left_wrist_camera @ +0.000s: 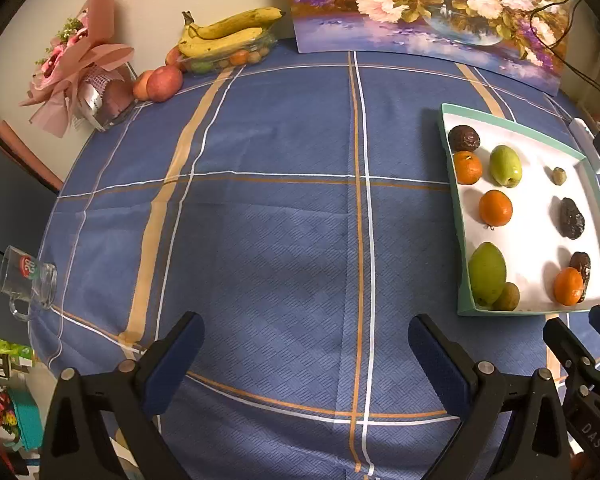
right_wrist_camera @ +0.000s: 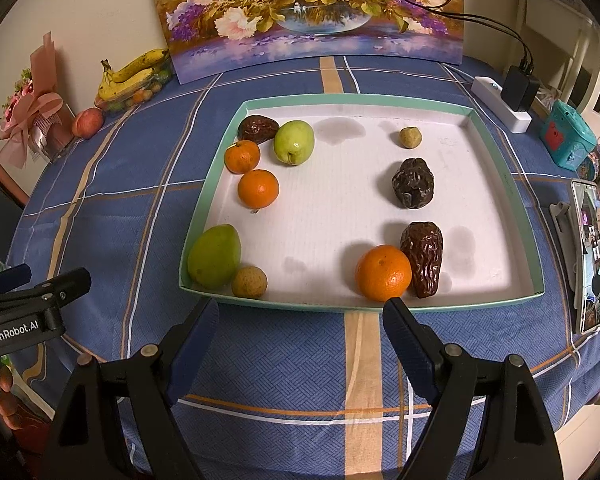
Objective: Organize fruits
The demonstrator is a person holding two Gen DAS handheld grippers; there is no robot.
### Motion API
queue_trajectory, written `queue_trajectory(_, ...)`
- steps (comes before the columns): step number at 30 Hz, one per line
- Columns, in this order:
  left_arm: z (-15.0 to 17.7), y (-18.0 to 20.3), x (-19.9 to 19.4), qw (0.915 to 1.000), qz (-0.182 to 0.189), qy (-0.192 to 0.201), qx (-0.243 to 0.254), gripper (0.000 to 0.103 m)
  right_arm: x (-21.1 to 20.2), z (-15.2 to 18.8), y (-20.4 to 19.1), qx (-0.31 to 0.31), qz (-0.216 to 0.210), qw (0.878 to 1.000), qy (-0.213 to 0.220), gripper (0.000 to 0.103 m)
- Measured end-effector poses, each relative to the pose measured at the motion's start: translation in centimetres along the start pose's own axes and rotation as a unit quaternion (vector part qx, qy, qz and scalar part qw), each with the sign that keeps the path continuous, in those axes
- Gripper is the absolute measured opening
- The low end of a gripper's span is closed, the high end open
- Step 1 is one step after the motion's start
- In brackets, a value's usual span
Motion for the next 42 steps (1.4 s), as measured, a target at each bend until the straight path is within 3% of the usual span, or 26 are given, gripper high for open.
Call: queue_trajectory(42, 0.6, -1.6, 0.1, 0.999, -0.036, -0.012, -0.022, 0.103, 0.0, 0.3, -0.1, 0.0, 0.002, 1.0, -0.002, 0.085)
Point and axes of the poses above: each gripper's, at about its wrist camera, not at the fingertips, and x roughly the way its jaws point, y to its right, z to its underside, the point moved 7 cm from there along x, roughly the way its jaws point, and after that the axes turned 15 degrees about y, right-handed, at the moved point
